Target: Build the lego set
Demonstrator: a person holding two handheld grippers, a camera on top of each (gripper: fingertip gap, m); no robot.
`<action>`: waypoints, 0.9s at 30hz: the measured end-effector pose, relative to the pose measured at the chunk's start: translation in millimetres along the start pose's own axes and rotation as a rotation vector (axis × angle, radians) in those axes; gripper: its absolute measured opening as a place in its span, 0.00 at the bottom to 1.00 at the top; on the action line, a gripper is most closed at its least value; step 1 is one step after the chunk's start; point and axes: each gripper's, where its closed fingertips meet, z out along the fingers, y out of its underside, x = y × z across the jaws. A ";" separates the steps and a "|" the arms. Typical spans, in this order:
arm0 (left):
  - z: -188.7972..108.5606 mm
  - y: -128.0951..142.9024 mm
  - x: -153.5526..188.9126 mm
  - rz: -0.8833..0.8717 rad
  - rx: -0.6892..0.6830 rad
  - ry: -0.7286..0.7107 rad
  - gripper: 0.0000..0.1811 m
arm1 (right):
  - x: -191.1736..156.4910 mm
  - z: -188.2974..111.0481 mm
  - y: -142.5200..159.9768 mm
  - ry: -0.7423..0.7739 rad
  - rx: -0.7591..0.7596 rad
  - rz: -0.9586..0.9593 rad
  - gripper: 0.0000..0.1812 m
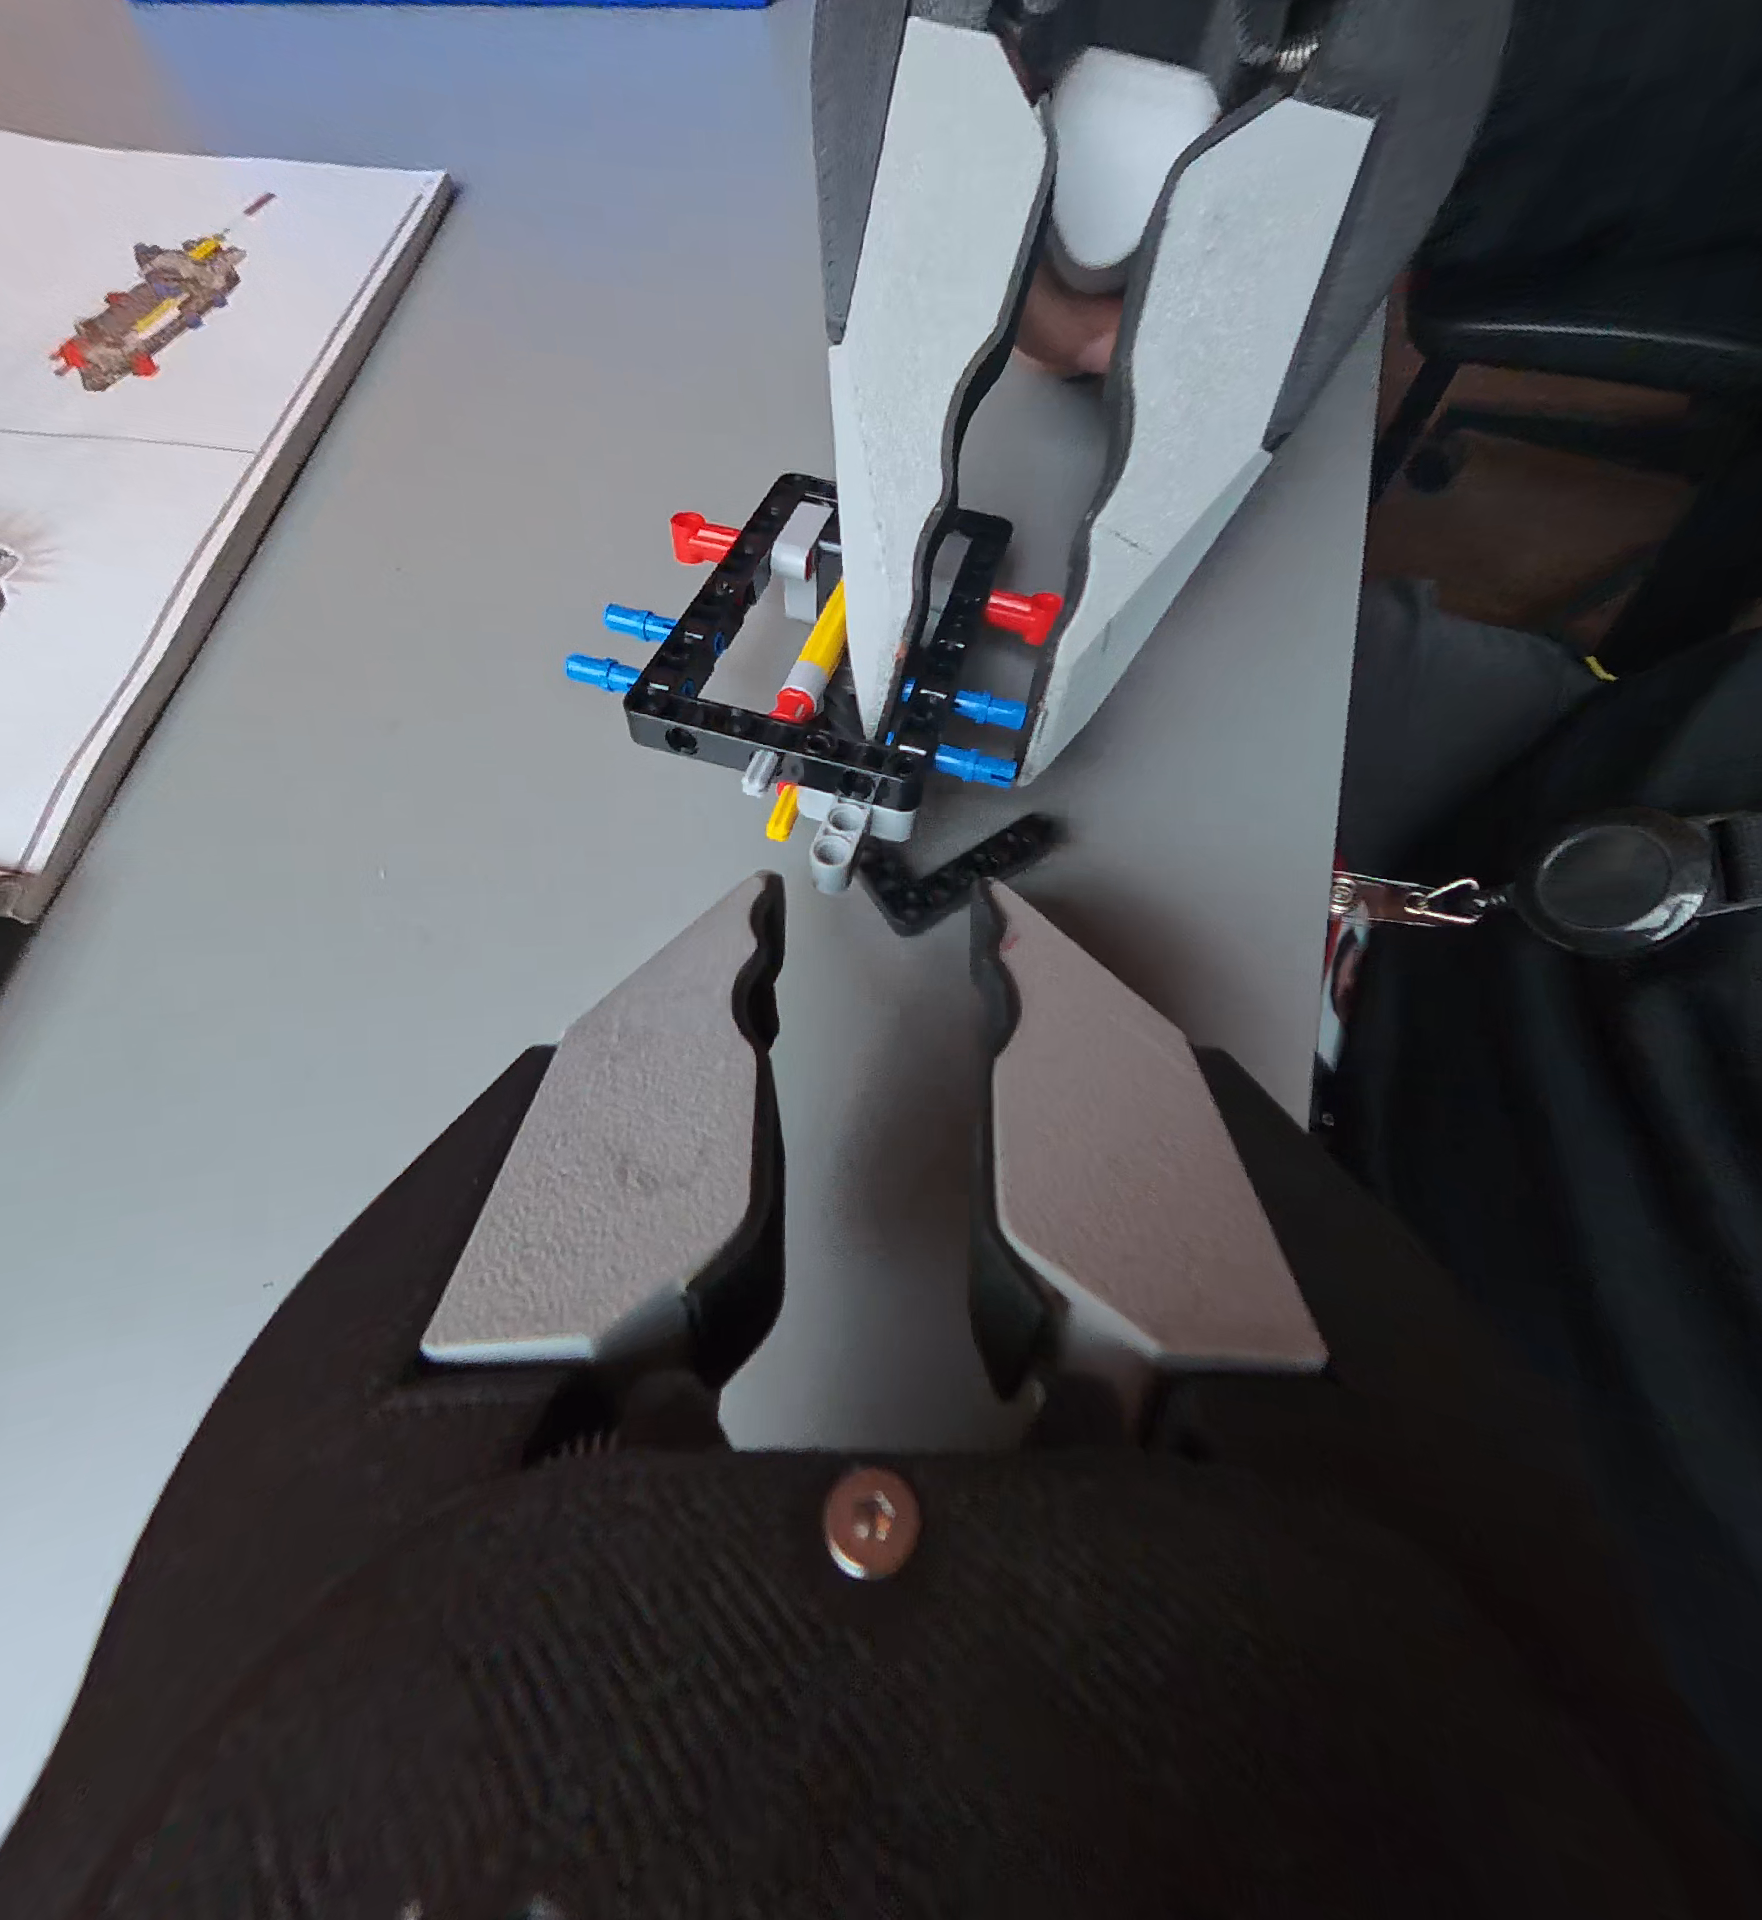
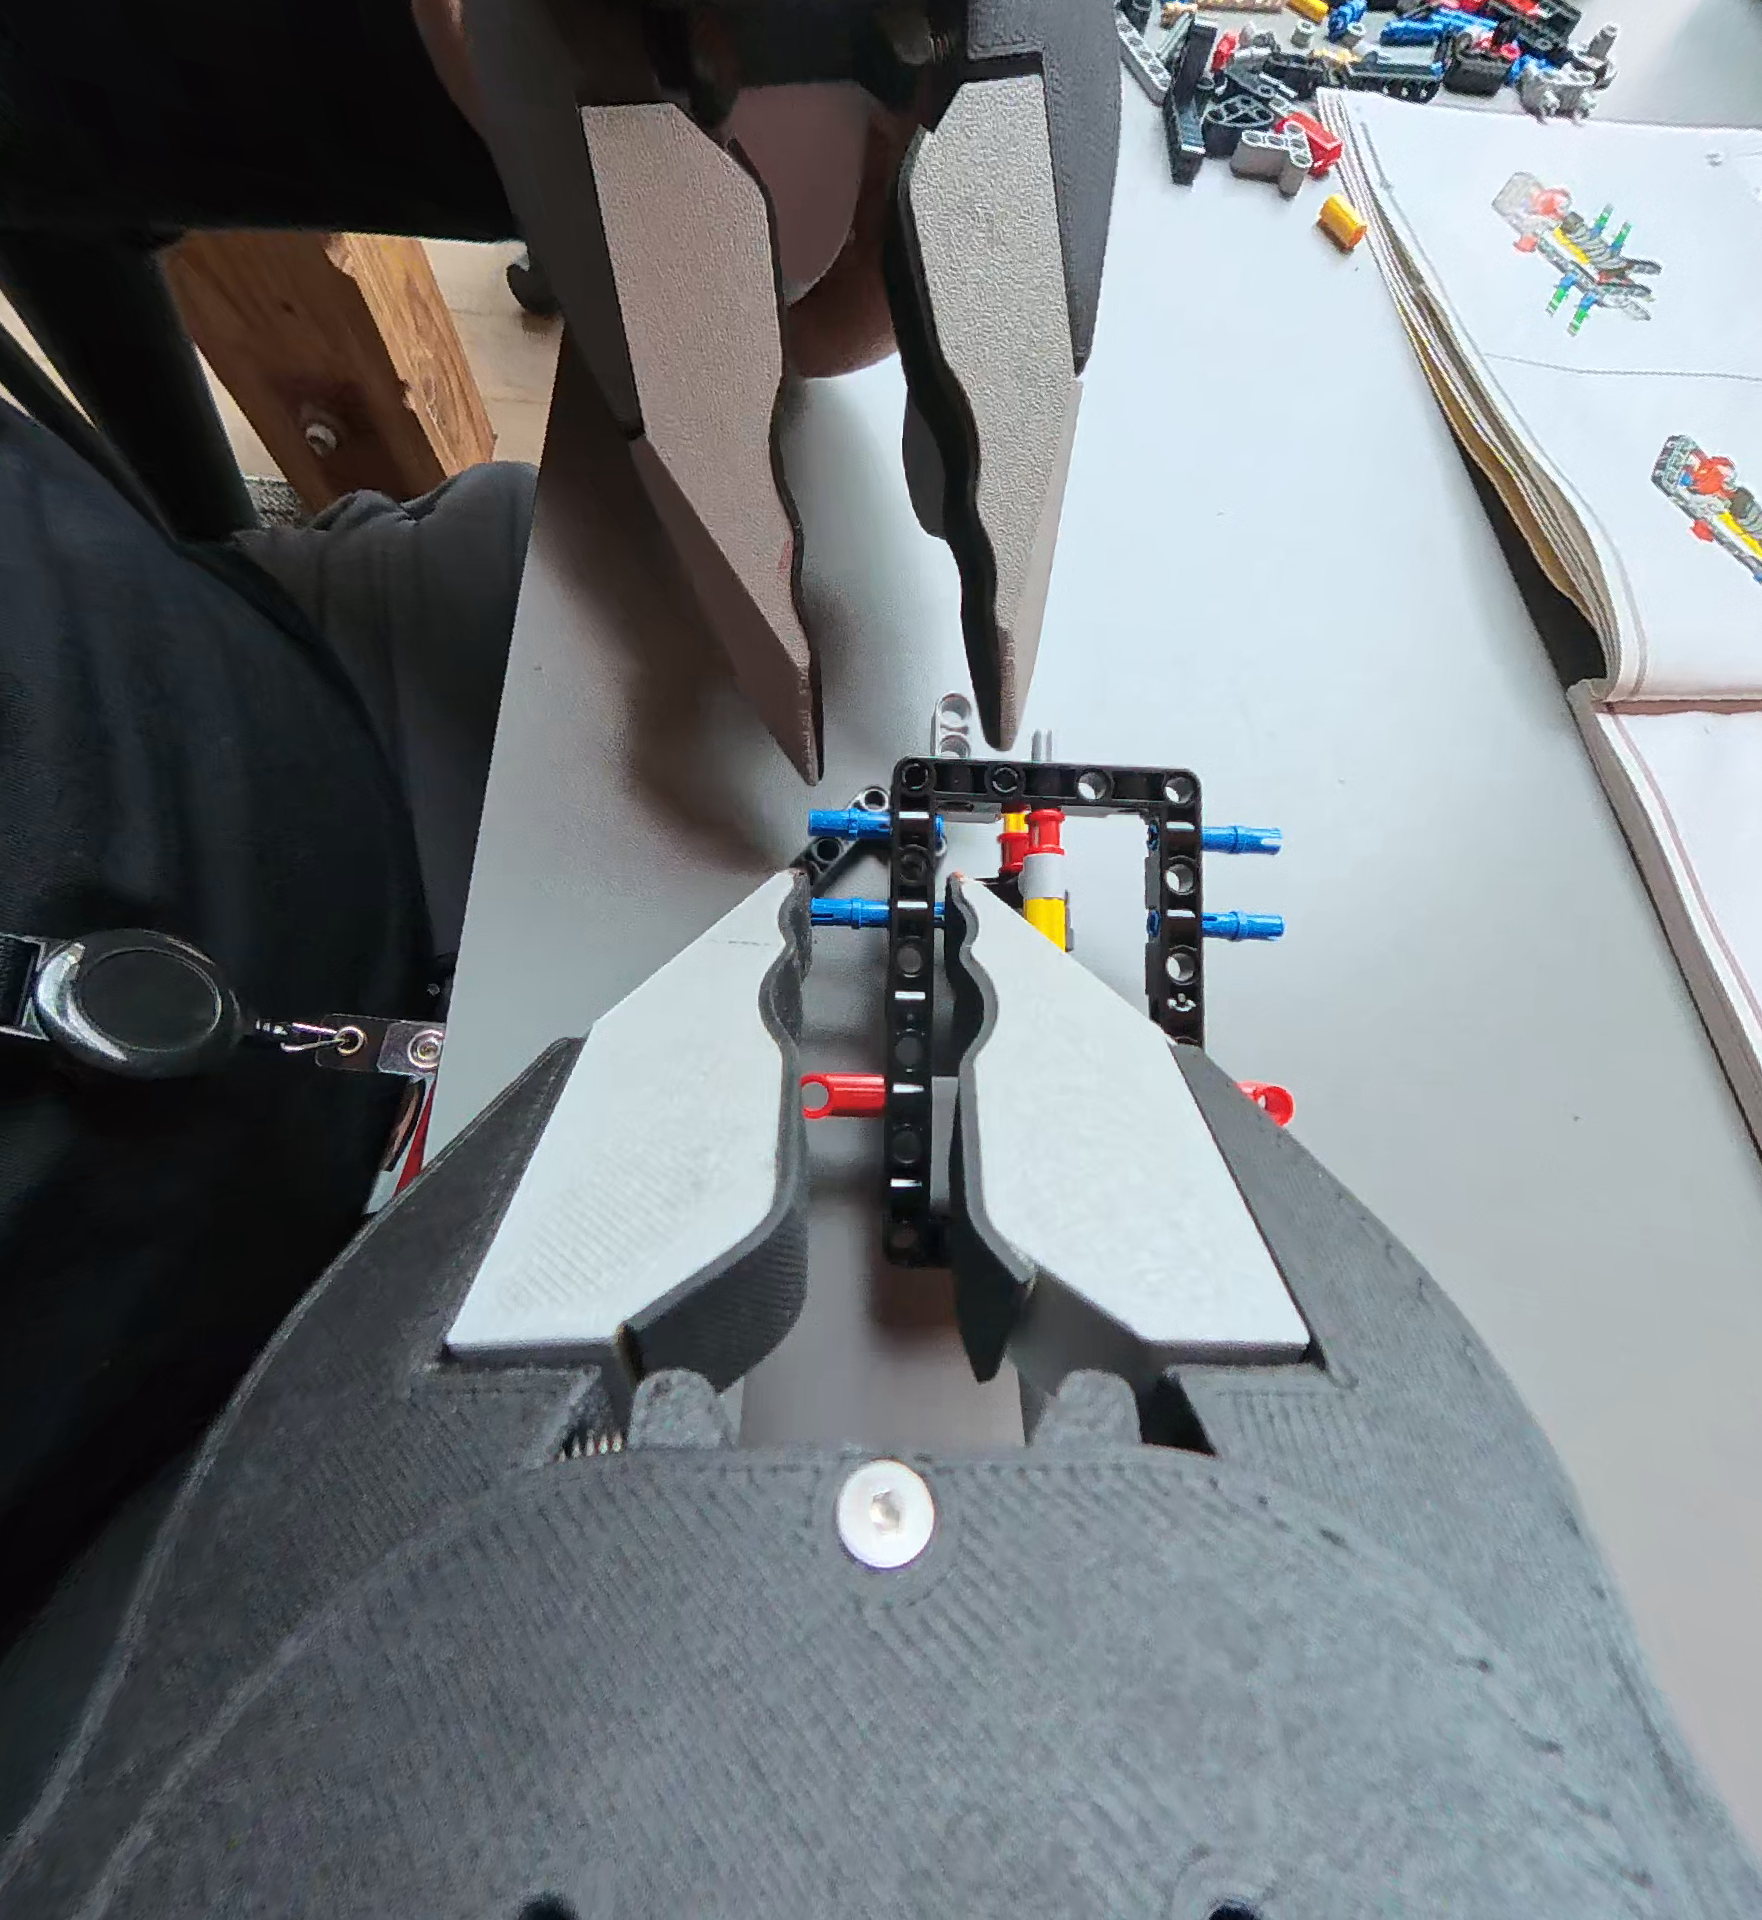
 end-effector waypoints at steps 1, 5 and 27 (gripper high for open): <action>0.3 1.9 -1.5 -0.011 -0.011 -0.004 0.18 | 1.0 -0.6 0.9 0.005 -0.005 0.000 0.12; -5.8 4.7 0.5 -0.066 -0.010 0.002 0.14 | 8.5 -13.2 -1.4 0.053 0.021 0.014 0.15; 12.4 13.9 13.7 -0.085 -0.149 -0.016 0.10 | -22.6 9.6 9.1 0.131 -0.085 0.125 0.15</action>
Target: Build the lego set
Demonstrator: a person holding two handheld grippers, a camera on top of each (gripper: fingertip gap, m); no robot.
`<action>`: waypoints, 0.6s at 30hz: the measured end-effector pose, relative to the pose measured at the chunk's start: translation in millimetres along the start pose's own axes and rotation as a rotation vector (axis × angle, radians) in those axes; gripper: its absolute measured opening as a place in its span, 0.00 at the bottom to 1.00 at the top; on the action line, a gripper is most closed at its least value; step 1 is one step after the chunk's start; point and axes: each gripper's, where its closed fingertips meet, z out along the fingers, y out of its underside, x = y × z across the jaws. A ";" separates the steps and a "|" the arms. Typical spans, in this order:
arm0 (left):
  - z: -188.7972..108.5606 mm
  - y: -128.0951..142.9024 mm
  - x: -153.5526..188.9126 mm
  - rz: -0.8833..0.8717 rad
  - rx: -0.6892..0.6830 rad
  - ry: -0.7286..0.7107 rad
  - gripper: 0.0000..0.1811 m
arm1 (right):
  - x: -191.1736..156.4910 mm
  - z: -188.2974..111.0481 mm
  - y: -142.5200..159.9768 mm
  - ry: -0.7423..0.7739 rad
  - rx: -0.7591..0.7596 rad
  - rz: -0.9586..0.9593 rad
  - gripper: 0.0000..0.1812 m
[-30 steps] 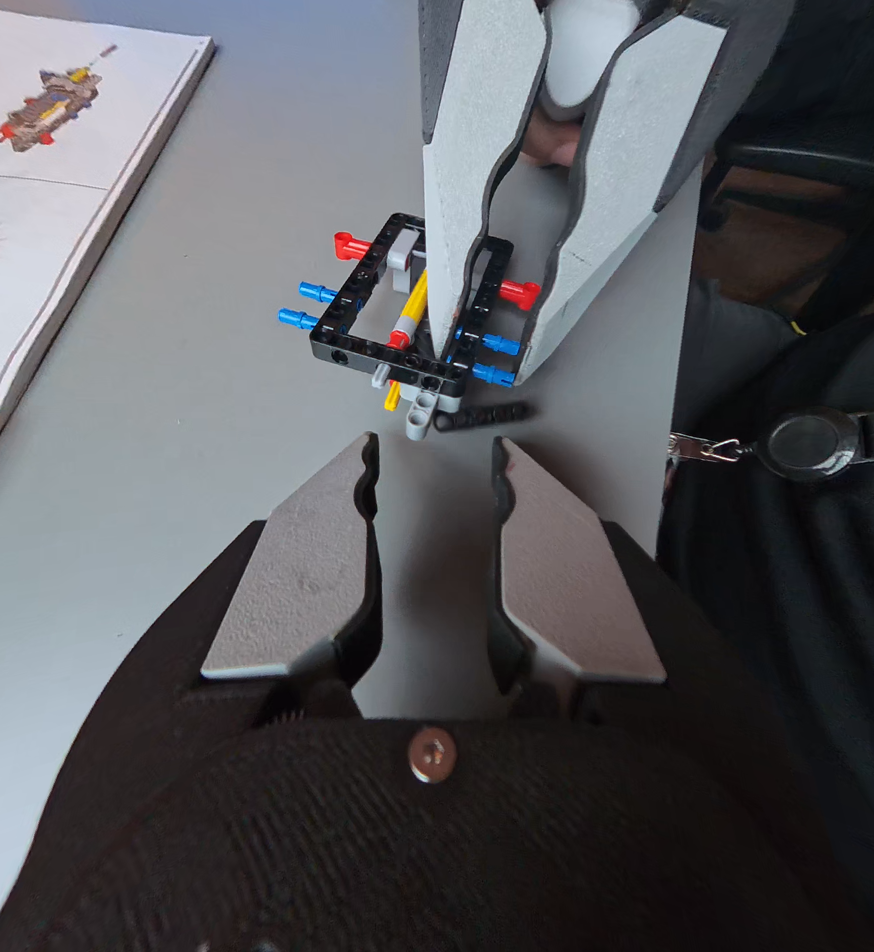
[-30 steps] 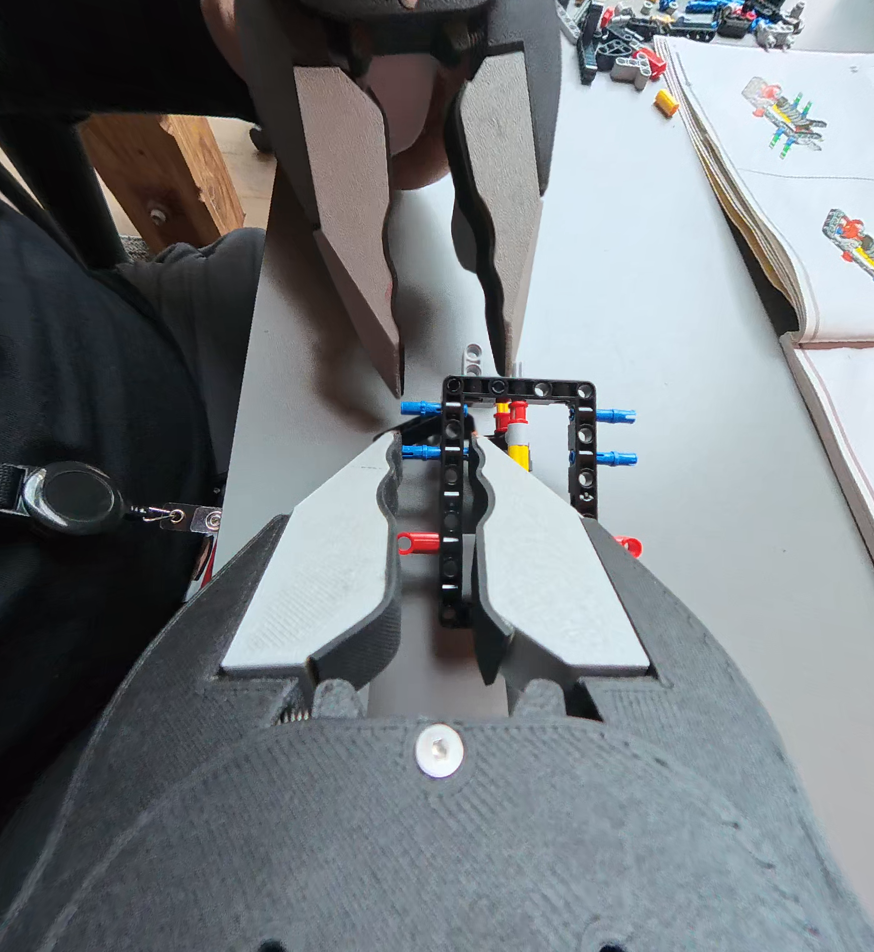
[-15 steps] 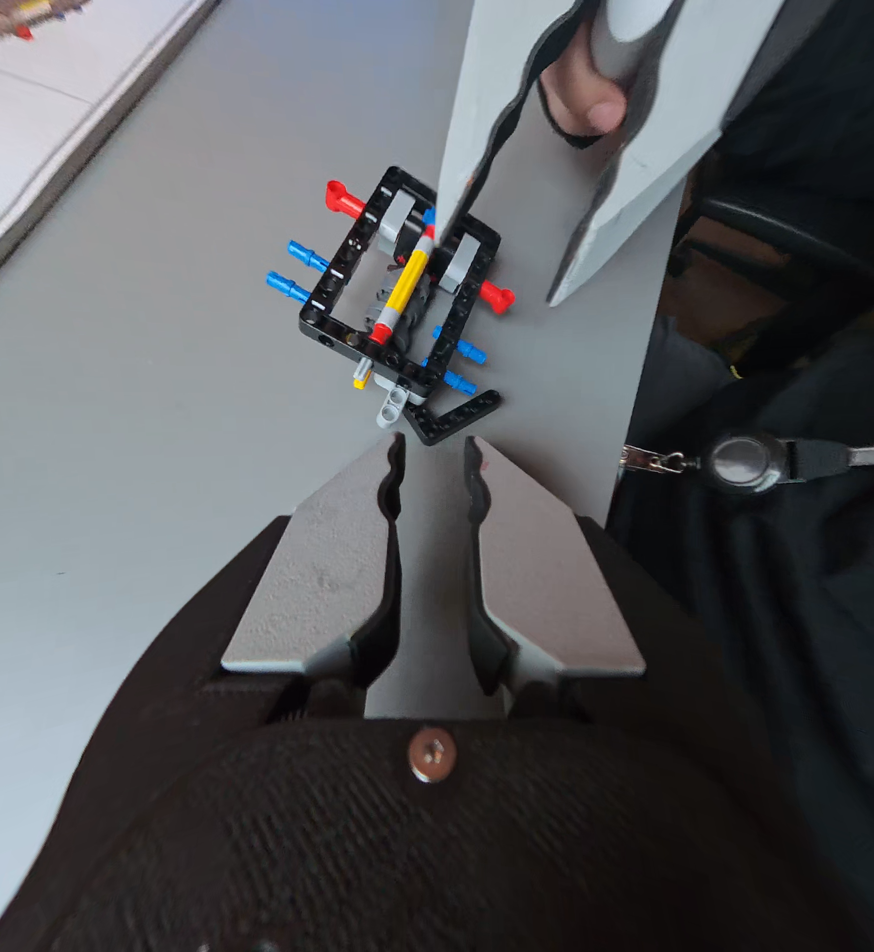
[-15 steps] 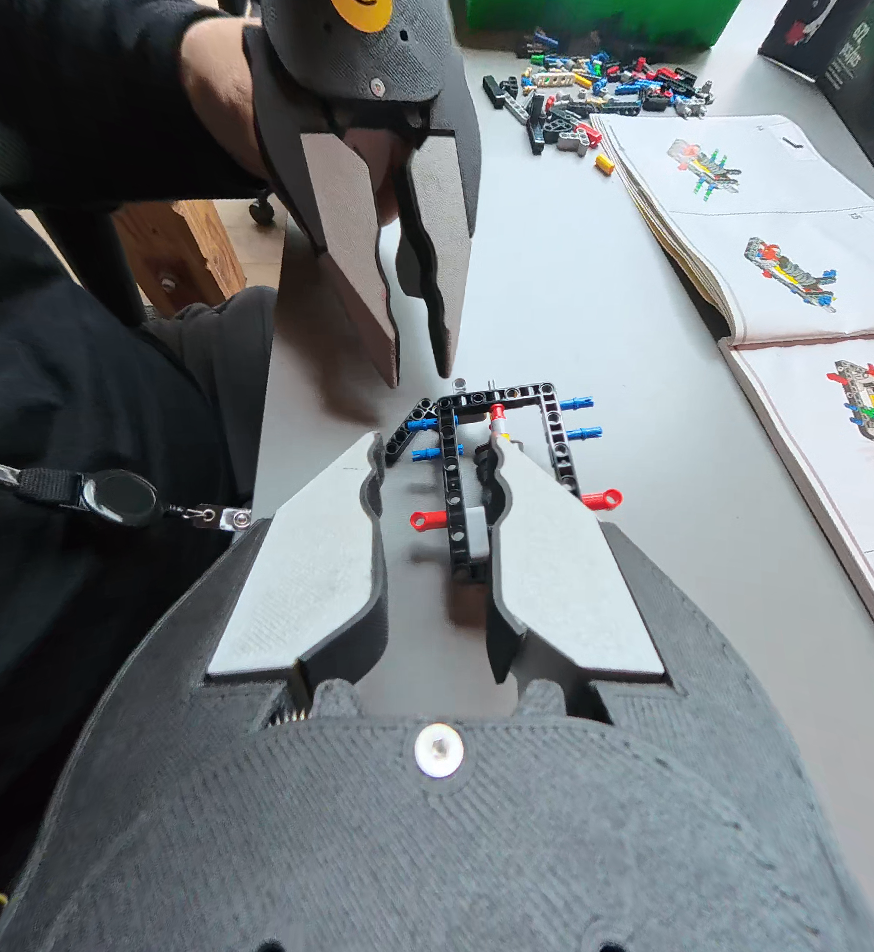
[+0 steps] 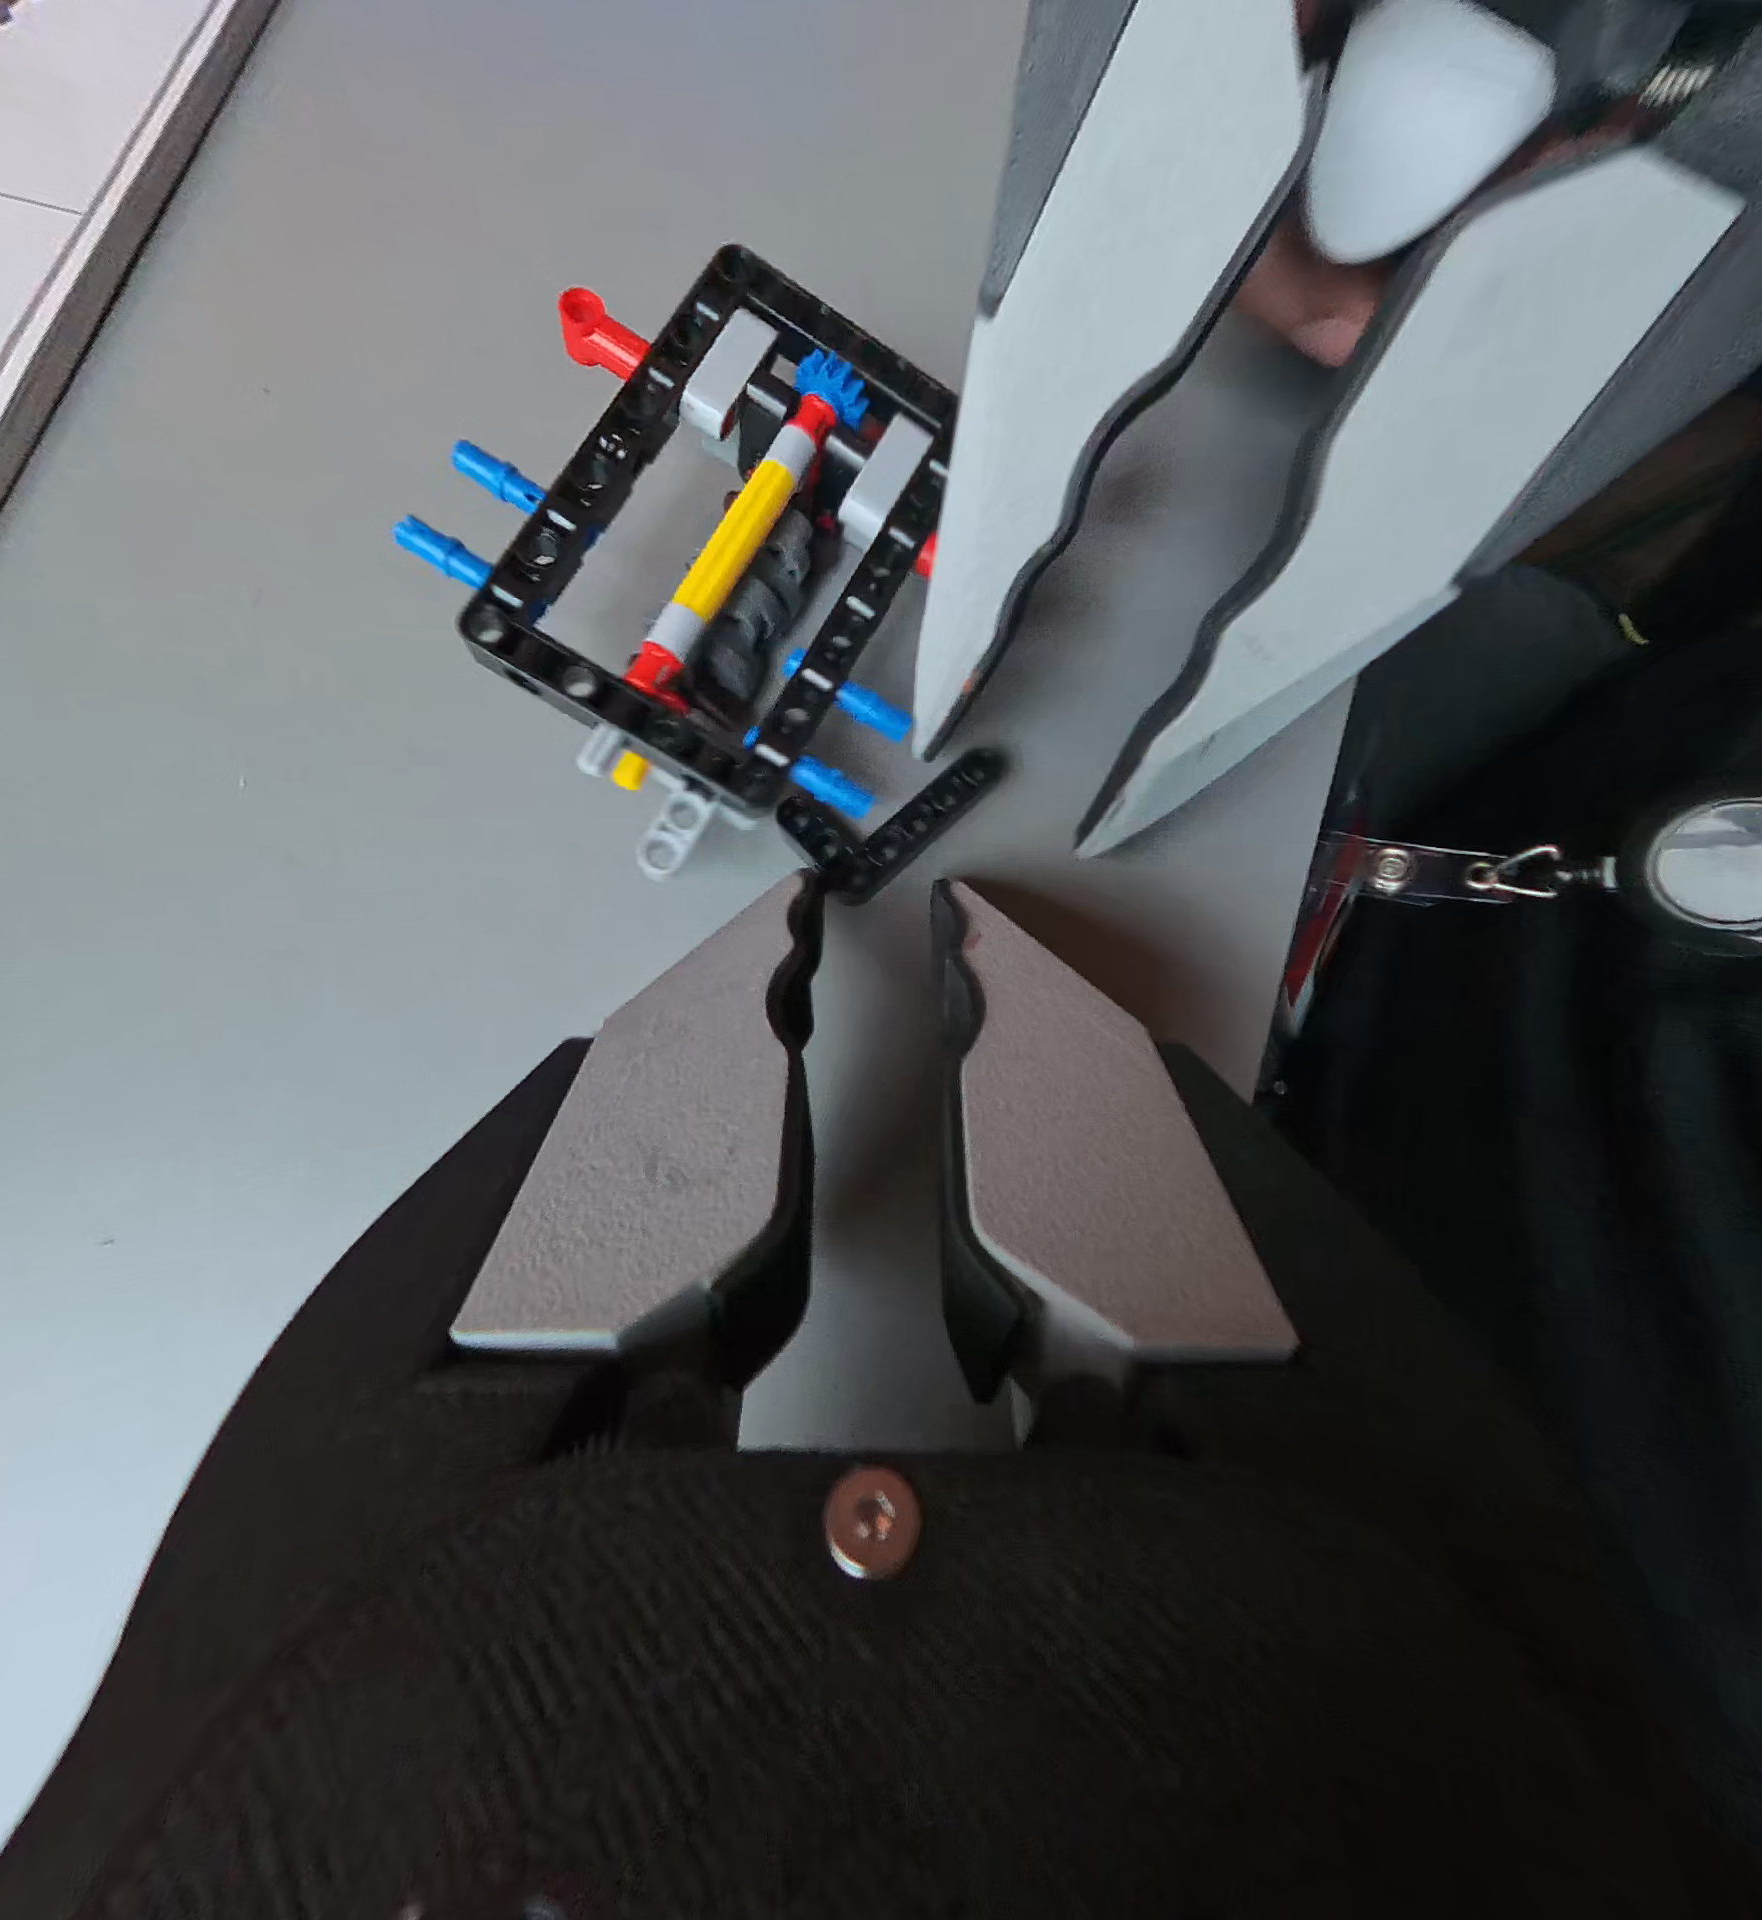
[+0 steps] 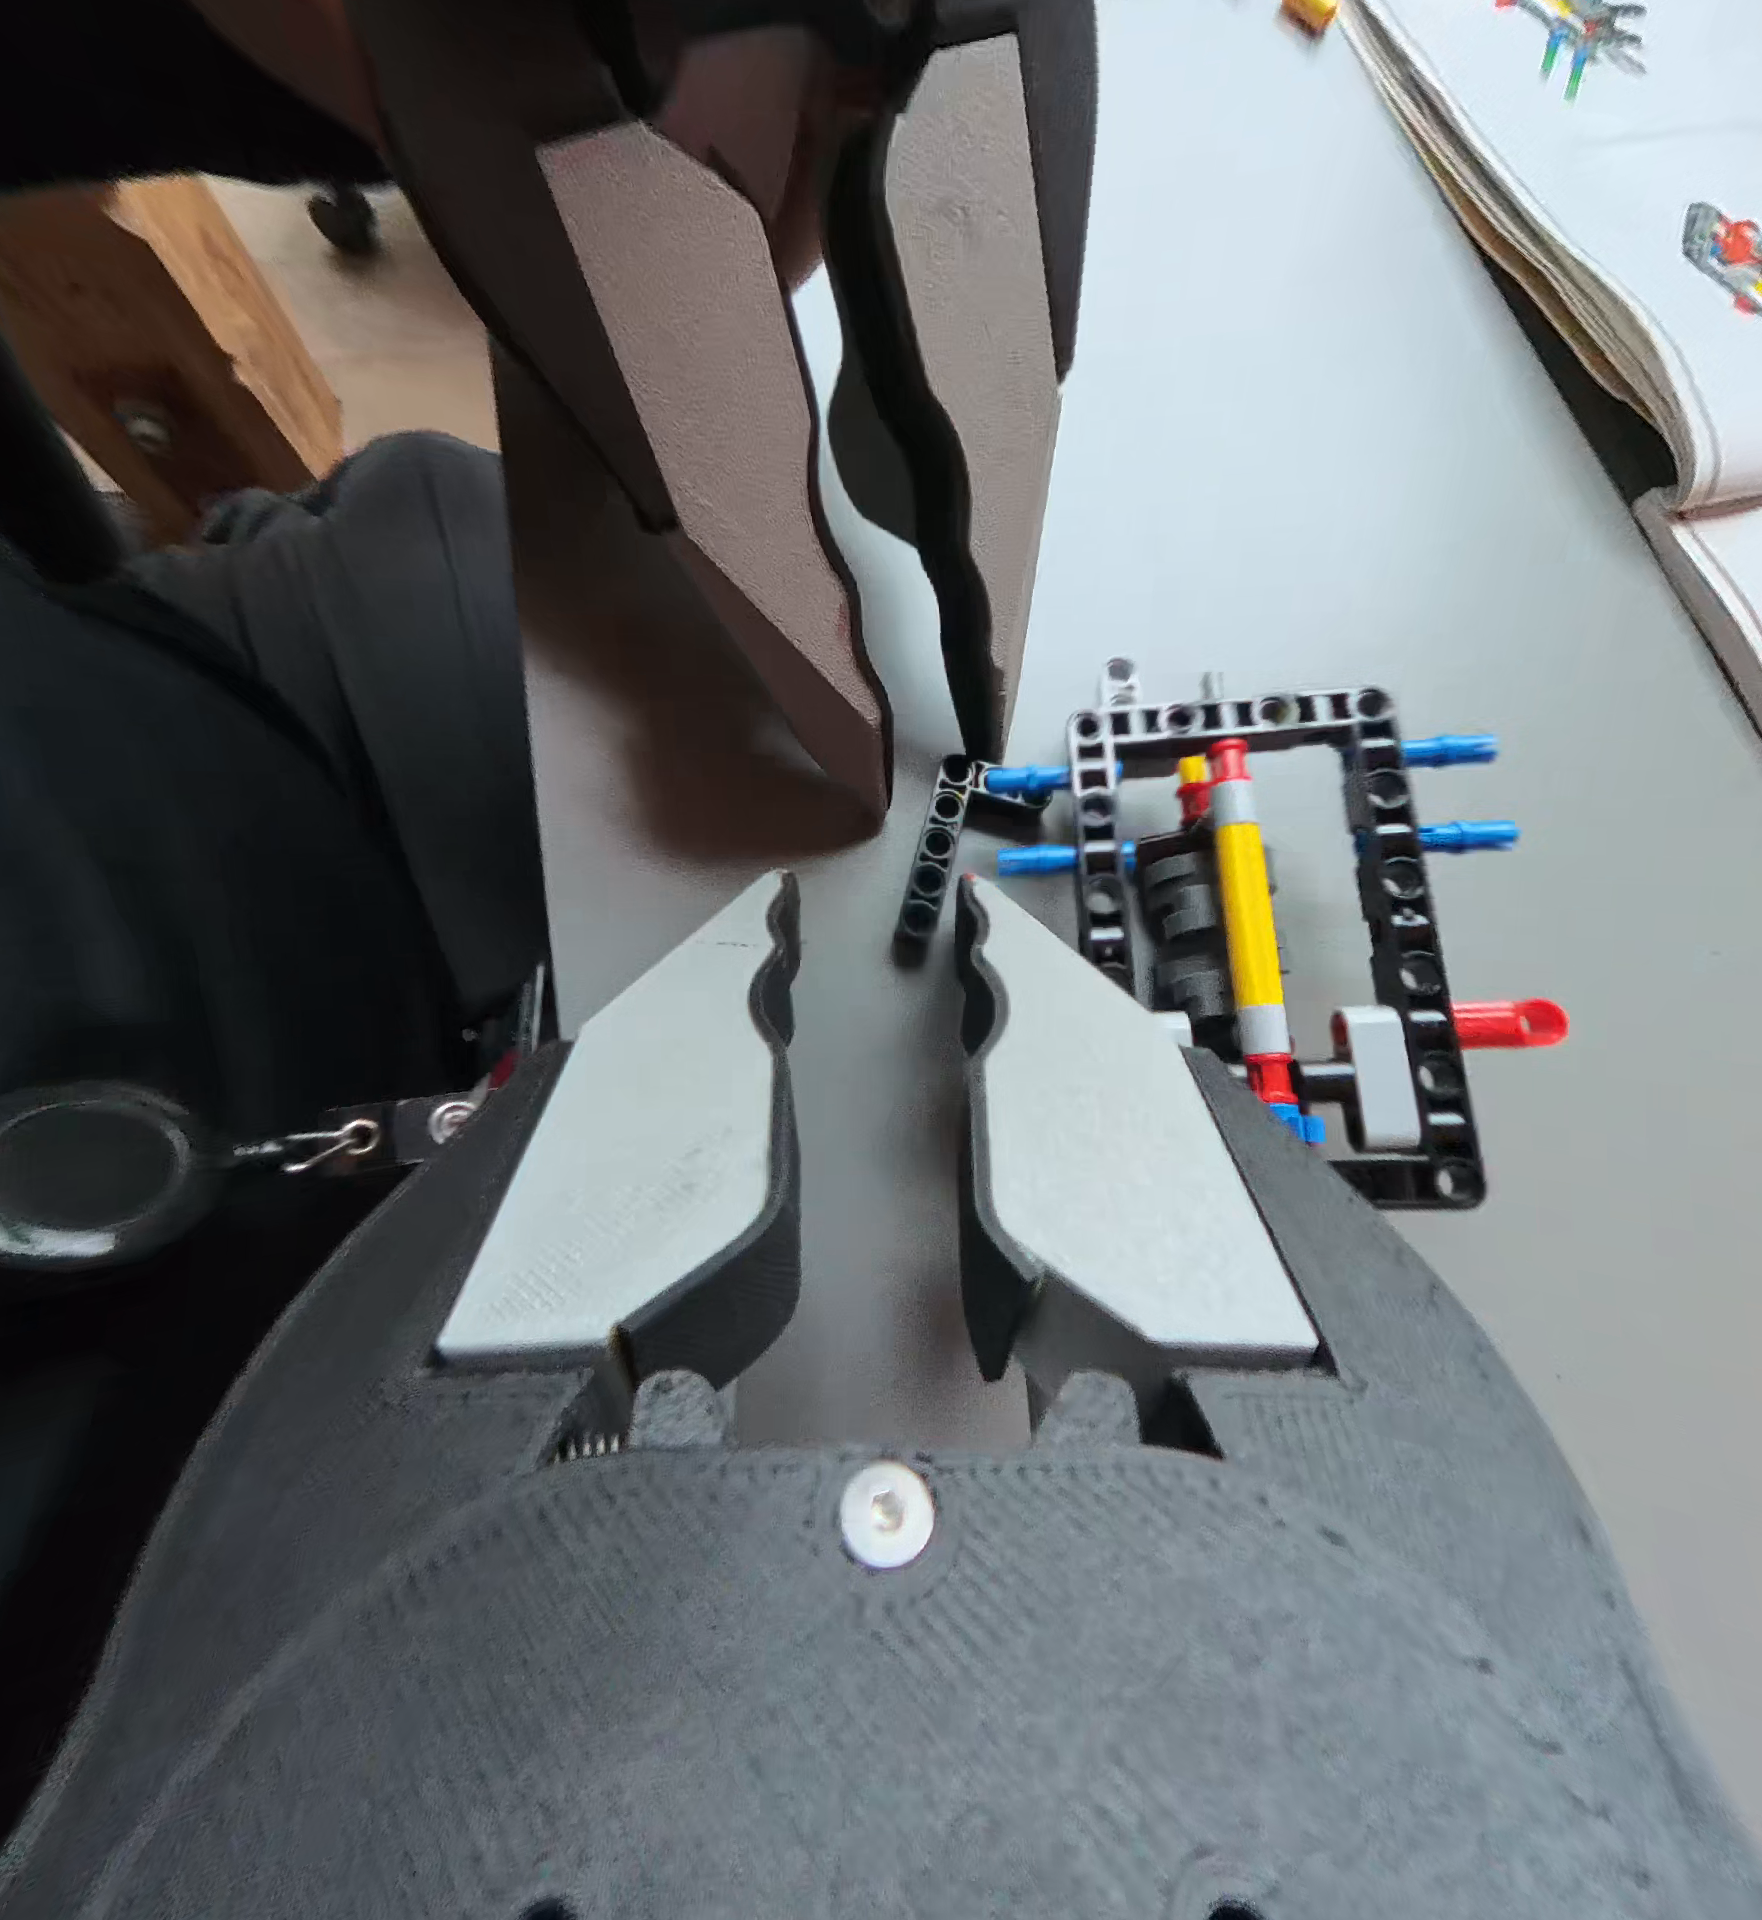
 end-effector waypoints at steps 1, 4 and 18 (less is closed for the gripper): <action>0.8 -0.8 1.0 -0.001 0.005 0.008 0.10 | 0.9 3.7 2.7 0.016 -0.022 -0.003 0.15; 2.1 -2.5 2.8 -0.008 0.022 0.035 0.10 | -0.1 7.7 1.6 0.011 -0.032 0.030 0.06; -28.8 -5.8 13.0 0.209 0.123 -0.061 0.17 | -25.7 -28.8 -20.6 -0.293 0.170 0.162 0.02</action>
